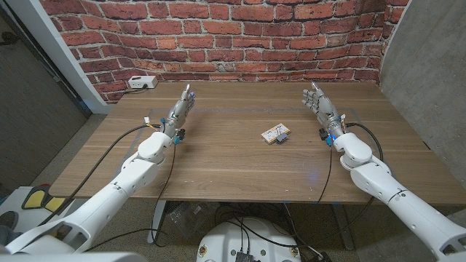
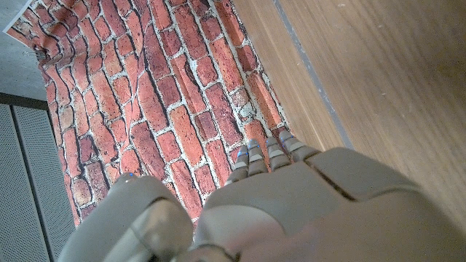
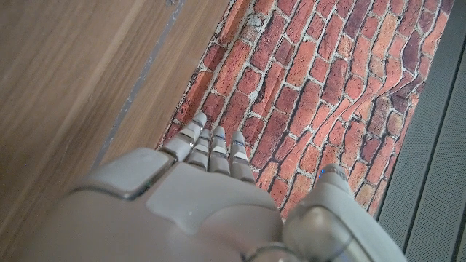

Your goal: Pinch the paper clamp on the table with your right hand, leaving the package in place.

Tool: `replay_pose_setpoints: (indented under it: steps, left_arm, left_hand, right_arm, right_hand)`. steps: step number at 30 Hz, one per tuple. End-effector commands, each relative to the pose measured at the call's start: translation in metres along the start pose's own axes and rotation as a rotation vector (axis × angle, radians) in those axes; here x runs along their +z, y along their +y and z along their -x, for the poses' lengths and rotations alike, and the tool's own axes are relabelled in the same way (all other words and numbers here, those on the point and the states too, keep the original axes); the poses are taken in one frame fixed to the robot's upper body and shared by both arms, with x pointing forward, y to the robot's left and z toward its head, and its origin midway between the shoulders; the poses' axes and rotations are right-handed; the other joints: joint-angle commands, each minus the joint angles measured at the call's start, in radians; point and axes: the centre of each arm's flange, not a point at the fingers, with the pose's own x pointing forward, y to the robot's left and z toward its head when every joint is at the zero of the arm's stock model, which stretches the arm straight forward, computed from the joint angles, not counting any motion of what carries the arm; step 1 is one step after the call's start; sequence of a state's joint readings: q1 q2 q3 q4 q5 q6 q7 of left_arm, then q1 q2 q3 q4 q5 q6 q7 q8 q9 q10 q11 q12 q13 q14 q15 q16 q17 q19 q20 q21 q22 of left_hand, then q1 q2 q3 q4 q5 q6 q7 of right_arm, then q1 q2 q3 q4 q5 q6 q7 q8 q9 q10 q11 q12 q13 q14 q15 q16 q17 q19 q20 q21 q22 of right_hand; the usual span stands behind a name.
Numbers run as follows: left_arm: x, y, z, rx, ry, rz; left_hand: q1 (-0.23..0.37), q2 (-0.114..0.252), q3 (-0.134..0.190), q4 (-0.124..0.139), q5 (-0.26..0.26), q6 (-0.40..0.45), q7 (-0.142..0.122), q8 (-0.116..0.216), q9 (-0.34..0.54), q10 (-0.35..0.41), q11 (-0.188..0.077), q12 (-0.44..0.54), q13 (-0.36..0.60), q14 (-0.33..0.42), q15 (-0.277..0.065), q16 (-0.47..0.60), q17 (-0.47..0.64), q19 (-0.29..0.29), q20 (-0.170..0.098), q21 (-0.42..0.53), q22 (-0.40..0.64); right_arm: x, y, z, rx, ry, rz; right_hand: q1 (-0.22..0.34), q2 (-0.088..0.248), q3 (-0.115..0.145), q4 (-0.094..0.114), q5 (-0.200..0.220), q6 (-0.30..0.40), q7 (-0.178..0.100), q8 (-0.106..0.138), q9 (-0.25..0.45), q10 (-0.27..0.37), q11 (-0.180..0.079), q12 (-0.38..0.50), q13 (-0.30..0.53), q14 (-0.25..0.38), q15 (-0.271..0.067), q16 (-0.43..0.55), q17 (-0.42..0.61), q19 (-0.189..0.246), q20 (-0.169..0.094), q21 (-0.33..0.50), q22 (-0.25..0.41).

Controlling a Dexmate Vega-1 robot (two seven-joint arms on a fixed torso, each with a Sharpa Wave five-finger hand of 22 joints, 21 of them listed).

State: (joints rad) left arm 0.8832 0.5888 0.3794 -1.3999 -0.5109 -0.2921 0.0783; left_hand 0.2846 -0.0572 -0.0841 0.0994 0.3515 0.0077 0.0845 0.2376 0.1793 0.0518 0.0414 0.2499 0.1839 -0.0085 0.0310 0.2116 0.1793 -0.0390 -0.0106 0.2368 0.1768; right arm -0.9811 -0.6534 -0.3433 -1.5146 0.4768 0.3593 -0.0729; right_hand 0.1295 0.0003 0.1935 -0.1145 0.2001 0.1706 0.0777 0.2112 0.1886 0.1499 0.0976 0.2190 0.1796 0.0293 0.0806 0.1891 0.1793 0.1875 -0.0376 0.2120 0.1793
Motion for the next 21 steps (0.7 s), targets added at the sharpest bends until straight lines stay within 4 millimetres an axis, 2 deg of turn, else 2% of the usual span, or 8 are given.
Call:
replay_pose_setpoints:
  steps: [1,6,12,14,16,21]
  left_arm:
    - [0.005,-0.001,0.008,0.019,-0.037,-0.003]
    - [0.007,-0.006,0.011,0.006,-0.037,-0.014]
    - [0.007,-0.008,0.014,0.004,-0.033,-0.016]
    - [0.007,-0.009,0.015,0.005,-0.033,-0.017]
    - [0.007,-0.009,0.015,0.005,-0.033,-0.022]
    - [0.007,-0.011,0.015,0.003,-0.031,-0.021]
  left_hand:
    - [0.012,-0.003,-0.009,0.003,0.007,0.028,0.001,0.006,0.004,0.035,0.006,0.009,0.004,0.027,0.003,0.009,0.002,0.023,-0.001,0.007,0.002]
    - [0.015,-0.002,-0.012,0.002,0.008,0.045,0.006,0.008,0.004,0.049,0.001,0.01,0.004,0.042,0.003,0.01,0.002,0.032,0.0,0.007,0.002]
    - [0.017,0.0,-0.013,0.001,0.008,0.053,0.006,0.008,0.005,0.055,0.003,0.009,0.004,0.051,0.003,0.01,0.002,0.034,0.0,0.005,0.002]
    - [0.018,0.0,-0.013,0.001,0.008,0.054,0.005,0.008,0.005,0.056,0.004,0.009,0.004,0.053,0.002,0.01,0.002,0.034,0.001,0.004,0.002]
    - [0.018,0.001,-0.014,0.001,0.008,0.058,0.005,0.008,0.005,0.059,0.002,0.01,0.004,0.055,0.003,0.01,0.002,0.034,0.002,0.004,0.002]
    - [0.02,0.002,-0.015,0.001,0.008,0.065,0.005,0.009,0.005,0.065,0.001,0.009,0.004,0.058,0.003,0.008,0.002,0.034,0.003,0.002,0.002]
  right_arm:
    - [0.021,0.002,0.02,0.049,-0.07,0.092]
    - [0.027,0.004,0.026,0.048,-0.088,0.138]
    - [0.035,0.006,0.029,0.053,-0.111,0.216]
    - [0.039,0.007,0.029,0.064,-0.122,0.252]
    - [0.041,0.007,0.03,0.07,-0.129,0.283]
    - [0.046,0.006,0.034,0.059,-0.152,0.334]
  right_hand:
    - [0.022,0.006,0.009,-0.011,-0.001,0.004,-0.017,-0.002,0.005,0.023,-0.036,0.013,0.004,0.022,-0.001,0.006,0.001,0.018,-0.007,0.005,0.004]
    - [0.039,0.009,0.014,-0.019,-0.004,0.005,-0.035,-0.004,0.004,0.037,-0.072,0.015,0.004,0.047,-0.002,0.009,0.001,0.037,-0.003,0.009,0.004]
    - [0.06,0.013,0.02,-0.027,-0.006,0.0,-0.063,-0.007,0.003,0.061,-0.098,0.02,0.004,0.075,-0.006,0.012,0.001,0.063,0.001,0.014,0.004]
    - [0.078,0.016,0.027,-0.035,-0.007,0.003,-0.071,-0.006,0.003,0.068,-0.108,0.021,0.004,0.083,-0.006,0.012,0.001,0.067,0.003,0.014,0.003]
    - [0.12,0.024,0.043,-0.05,-0.008,0.006,-0.076,-0.002,0.003,0.074,-0.115,0.02,0.004,0.099,0.001,0.013,0.001,0.077,0.004,0.013,0.002]
    - [0.18,0.029,0.064,-0.064,-0.01,0.017,-0.082,0.003,0.003,0.101,-0.122,0.025,0.004,0.12,-0.006,0.013,0.001,0.093,0.003,0.013,0.002]
